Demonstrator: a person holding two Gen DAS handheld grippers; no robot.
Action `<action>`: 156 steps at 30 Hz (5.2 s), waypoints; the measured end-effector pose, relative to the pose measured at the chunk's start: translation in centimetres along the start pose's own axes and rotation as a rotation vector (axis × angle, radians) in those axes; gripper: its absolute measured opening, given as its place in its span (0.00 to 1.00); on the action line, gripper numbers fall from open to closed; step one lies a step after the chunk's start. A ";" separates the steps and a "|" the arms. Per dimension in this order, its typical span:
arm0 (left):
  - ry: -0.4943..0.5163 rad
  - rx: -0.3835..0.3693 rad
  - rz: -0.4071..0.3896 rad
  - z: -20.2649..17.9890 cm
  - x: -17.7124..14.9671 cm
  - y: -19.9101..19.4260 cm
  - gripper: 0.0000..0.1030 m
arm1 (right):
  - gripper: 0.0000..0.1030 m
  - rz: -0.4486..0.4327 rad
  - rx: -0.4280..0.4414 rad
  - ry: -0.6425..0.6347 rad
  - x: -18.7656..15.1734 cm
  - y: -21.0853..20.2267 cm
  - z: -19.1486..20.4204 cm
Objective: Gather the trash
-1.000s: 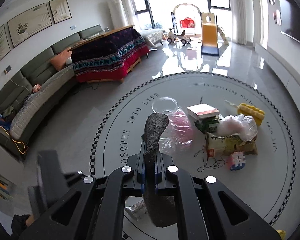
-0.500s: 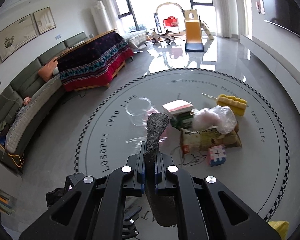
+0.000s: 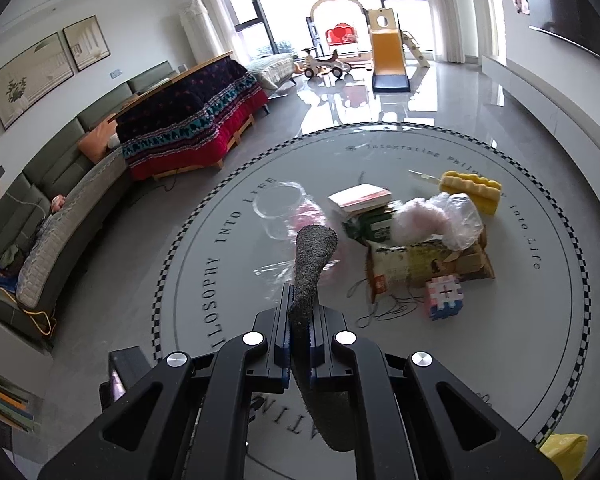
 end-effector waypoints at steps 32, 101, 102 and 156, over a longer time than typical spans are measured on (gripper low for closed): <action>-0.569 0.388 0.027 23.3 -29.5 -11.9 0.29 | 0.07 0.359 0.367 -0.420 -19.0 10.8 33.3; -0.211 0.181 -0.072 10.1 1.7 -0.9 0.94 | 0.56 0.188 -0.033 0.017 0.0 16.0 -3.6; -0.211 0.175 -0.075 10.1 2.3 -0.7 0.94 | 0.56 0.192 -0.035 0.020 0.3 16.5 -4.0; -0.013 0.126 0.060 4.2 21.8 13.1 0.20 | 0.22 0.066 -0.073 0.006 12.8 15.8 -9.6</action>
Point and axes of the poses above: each gripper's, at about its wrist camera, not at the fingertips, and y roughly the way its jaws point, z to its left, x to its top, the point moved 3 cm from there along y, roughly the way its jaws point, and after that the axes turned 10 degrees about x, right-handed, at the moved point
